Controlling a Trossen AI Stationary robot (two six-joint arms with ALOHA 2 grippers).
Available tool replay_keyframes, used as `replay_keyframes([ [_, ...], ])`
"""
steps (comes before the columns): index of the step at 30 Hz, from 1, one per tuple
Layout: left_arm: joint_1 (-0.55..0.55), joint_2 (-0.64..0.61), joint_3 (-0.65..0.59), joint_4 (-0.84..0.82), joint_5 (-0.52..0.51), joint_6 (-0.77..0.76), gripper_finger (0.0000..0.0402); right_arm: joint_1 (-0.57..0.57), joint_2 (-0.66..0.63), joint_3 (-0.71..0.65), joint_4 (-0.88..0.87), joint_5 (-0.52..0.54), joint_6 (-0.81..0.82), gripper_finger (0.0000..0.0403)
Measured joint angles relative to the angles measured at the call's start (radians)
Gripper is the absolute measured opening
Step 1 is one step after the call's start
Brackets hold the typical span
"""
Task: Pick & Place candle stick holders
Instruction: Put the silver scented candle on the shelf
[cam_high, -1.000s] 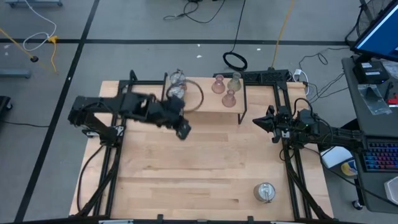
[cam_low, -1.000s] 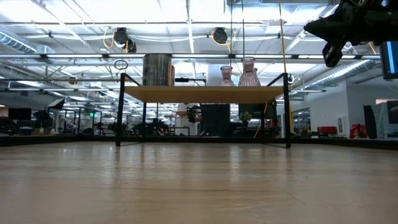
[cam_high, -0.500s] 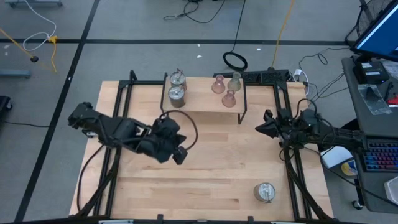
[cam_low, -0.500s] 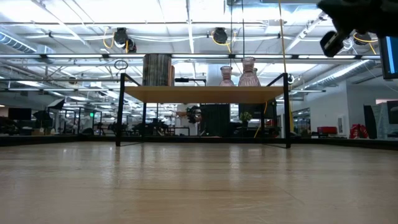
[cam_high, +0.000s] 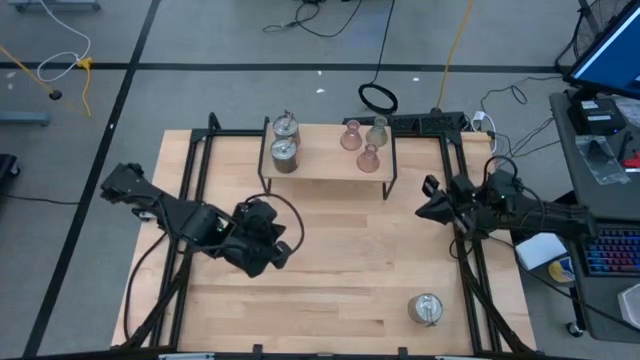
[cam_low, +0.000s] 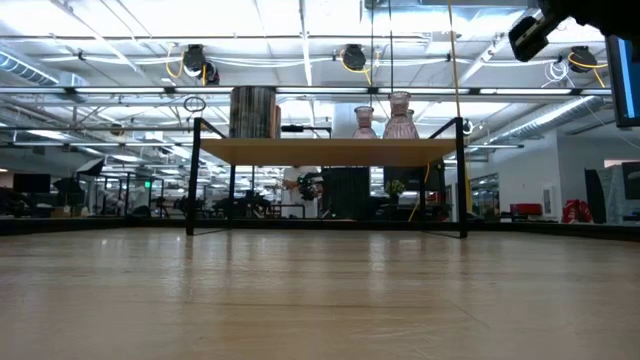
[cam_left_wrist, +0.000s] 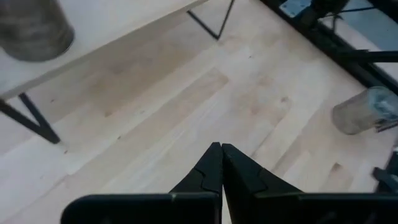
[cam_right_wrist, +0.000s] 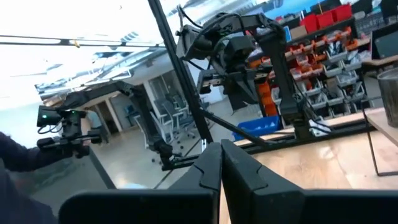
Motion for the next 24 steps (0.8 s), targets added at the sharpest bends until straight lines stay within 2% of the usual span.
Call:
replay_keyframes([
  [8,-0.001,-0.204,-0.301,0.190,-0.029,-0.017,0.0004,0.019,0.158,0.119,-0.049,-0.027,-0.032,0.0000],
  [17,-0.001,-0.462,-0.646,0.379,-0.065,-0.016,0.0005,0.091,0.335,0.322,-0.320,-0.023,-0.071,0.0000],
  [24,-0.001,-0.624,-0.842,0.475,-0.067,-0.024,0.0011,0.176,0.445,0.502,-0.613,-0.001,-0.020,0.0000],
])
